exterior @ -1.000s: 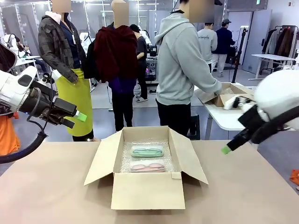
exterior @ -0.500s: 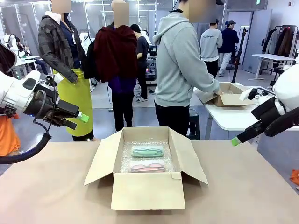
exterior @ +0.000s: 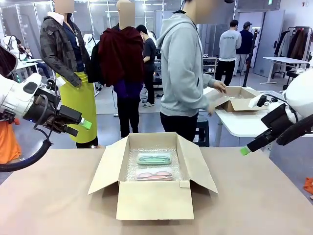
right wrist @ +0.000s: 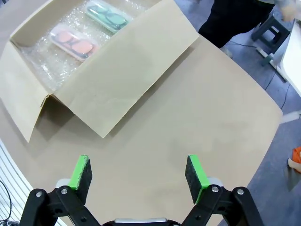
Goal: Pack the glasses set securely to prepare it for shipping.
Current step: Position the Package Box on the left side of the table.
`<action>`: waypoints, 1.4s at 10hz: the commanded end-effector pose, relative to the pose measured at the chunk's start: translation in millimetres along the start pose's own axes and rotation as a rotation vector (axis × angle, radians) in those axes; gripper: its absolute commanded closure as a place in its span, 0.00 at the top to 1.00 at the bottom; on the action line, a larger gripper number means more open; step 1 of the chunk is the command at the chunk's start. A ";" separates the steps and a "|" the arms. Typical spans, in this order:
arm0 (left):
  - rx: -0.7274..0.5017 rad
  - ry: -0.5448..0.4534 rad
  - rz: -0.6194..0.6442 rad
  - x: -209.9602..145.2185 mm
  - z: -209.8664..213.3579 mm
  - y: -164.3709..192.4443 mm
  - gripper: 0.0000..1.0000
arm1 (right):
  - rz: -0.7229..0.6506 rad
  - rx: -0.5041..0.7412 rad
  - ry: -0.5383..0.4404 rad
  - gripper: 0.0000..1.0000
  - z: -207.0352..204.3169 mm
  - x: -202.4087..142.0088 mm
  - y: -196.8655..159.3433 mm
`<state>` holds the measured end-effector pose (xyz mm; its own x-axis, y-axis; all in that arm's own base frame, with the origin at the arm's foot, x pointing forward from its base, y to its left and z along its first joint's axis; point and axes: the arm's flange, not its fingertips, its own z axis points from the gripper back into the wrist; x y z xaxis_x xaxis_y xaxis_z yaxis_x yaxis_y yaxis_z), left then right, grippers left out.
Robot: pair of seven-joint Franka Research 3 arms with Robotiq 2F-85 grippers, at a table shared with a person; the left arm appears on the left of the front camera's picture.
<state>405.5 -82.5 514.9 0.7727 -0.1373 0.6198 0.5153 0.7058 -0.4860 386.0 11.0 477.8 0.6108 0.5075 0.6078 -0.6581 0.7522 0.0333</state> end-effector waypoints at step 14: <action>-0.376 0.080 0.716 -31.7 -118.7 212.8 1.00 | -0.024 -0.015 0.003 1.00 -1.0 0.3 3.4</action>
<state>525.5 -10.7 314.5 0.9808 0.1858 0.0597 -0.0267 0.4309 -0.9020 386.3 10.8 477.8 0.6122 0.5080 0.6060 -0.6573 0.7529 0.0330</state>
